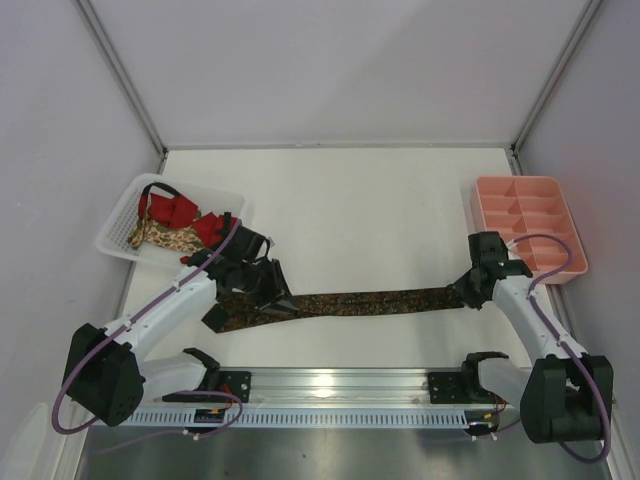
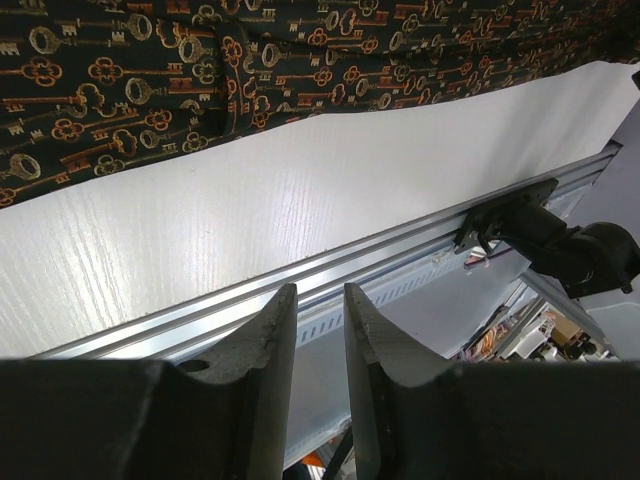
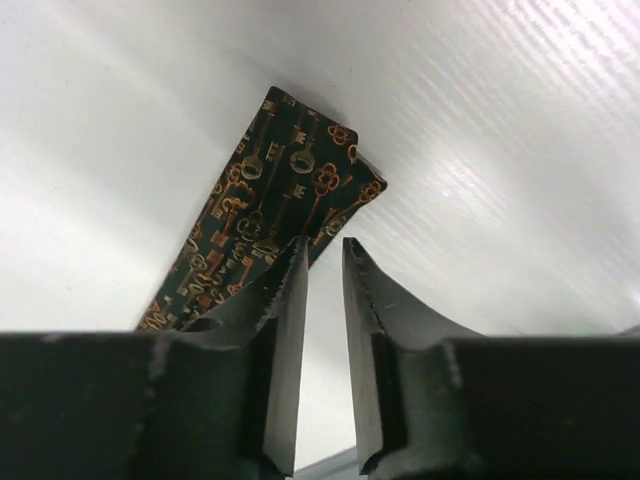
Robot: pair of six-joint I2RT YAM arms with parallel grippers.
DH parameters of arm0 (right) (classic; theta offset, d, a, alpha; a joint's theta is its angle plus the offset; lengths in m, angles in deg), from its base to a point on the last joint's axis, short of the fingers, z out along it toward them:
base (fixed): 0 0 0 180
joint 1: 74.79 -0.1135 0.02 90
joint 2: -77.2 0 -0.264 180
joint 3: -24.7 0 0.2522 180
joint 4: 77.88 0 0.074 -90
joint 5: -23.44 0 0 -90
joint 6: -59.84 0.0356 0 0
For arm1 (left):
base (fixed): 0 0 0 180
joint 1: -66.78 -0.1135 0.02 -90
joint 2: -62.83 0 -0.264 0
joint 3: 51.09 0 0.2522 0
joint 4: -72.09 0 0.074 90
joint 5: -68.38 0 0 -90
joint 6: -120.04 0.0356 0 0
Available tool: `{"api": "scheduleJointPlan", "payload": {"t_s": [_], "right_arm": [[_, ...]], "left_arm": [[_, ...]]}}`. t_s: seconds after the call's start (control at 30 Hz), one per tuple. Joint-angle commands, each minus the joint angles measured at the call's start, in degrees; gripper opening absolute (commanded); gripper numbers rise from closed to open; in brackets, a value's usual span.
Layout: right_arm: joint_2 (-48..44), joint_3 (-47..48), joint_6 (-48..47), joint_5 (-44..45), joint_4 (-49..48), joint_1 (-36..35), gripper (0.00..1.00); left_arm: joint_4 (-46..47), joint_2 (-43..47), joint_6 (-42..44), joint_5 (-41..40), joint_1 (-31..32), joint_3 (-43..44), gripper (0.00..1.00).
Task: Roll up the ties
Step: Flatten the tie
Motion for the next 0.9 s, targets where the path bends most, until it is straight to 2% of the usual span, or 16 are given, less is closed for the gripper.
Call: {"api": "scheduleJointPlan", "payload": {"t_s": [0.0, 0.17, 0.2, 0.37, 0.47, 0.6, 0.73, 0.87], "right_arm": [[-1.6, 6.2, -9.3, 1.8, 3.2, 0.6, 0.29], [-2.7, 12.6, -15.3, 6.0, 8.9, -1.9, 0.36], [-2.5, 12.7, -16.2, 4.0, 9.0, -1.7, 0.37], [-2.2, 14.7, -14.5, 2.9, 8.8, -4.8, 0.37], [-1.5, 11.8, -13.8, -3.2, 2.5, -5.7, 0.37], [6.5, 11.2, -16.2, -6.7, 0.2, -7.3, 0.36], [12.0, 12.5, -16.0, -7.6, 1.7, -11.6, 0.34], [11.6, 12.9, -15.0, -6.3, 0.8, -16.7, 0.35]], "left_arm": [[0.1, 0.0, 1.6, 1.2, 0.1, 0.8, 0.31], [0.0, 0.9, 0.9, -0.2, -0.1, -0.1, 0.31], [0.3, 0.9, 0.7, -0.2, -0.2, -0.3, 0.31], [0.8, 1.0, 0.0, 0.0, -0.2, -1.2, 0.3], [-1.3, 1.9, -0.5, -2.8, -0.6, -1.2, 0.31], [-5.0, 3.1, -0.2, -8.8, -2.9, -1.3, 0.32], [-10.9, 1.8, 1.4, -16.0, -6.7, -0.5, 0.33], [-13.7, 0.1, 3.2, -22.2, -9.7, 0.3, 0.35]]}}
